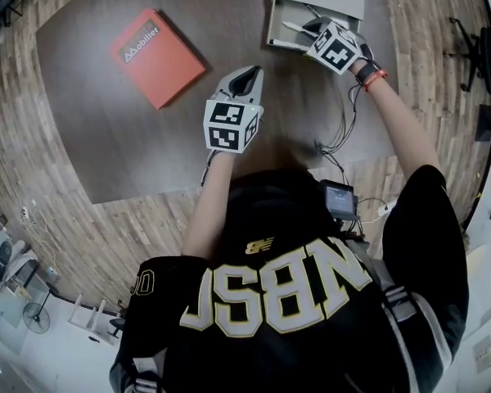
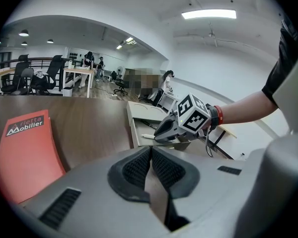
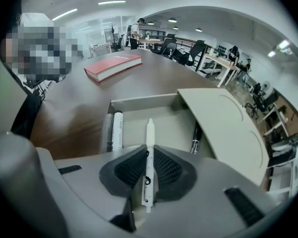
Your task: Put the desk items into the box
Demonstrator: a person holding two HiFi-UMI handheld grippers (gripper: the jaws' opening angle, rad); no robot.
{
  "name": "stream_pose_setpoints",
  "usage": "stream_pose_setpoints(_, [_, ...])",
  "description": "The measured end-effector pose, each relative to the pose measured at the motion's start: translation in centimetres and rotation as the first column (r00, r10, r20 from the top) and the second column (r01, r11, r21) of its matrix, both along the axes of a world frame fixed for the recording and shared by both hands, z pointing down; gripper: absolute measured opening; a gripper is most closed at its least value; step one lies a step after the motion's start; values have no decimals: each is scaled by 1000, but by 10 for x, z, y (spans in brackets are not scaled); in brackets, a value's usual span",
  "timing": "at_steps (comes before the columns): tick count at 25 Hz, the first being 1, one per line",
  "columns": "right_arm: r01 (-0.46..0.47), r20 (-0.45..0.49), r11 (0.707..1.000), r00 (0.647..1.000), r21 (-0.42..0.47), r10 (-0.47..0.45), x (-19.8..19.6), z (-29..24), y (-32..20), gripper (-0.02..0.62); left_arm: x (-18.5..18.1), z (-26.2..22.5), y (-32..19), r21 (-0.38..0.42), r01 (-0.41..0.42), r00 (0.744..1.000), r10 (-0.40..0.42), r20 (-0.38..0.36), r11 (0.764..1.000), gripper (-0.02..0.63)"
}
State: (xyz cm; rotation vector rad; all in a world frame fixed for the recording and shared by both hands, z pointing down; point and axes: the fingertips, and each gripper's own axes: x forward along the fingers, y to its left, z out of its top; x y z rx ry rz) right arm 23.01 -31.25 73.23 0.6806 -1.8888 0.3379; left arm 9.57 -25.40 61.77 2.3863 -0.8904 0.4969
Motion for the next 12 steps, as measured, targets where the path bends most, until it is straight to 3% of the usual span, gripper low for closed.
stream_pose_setpoints(12, [-69,56,997,996,-21,71,0,6,3,60,-15,6,-6,-6,36,999,-36,6,999,26])
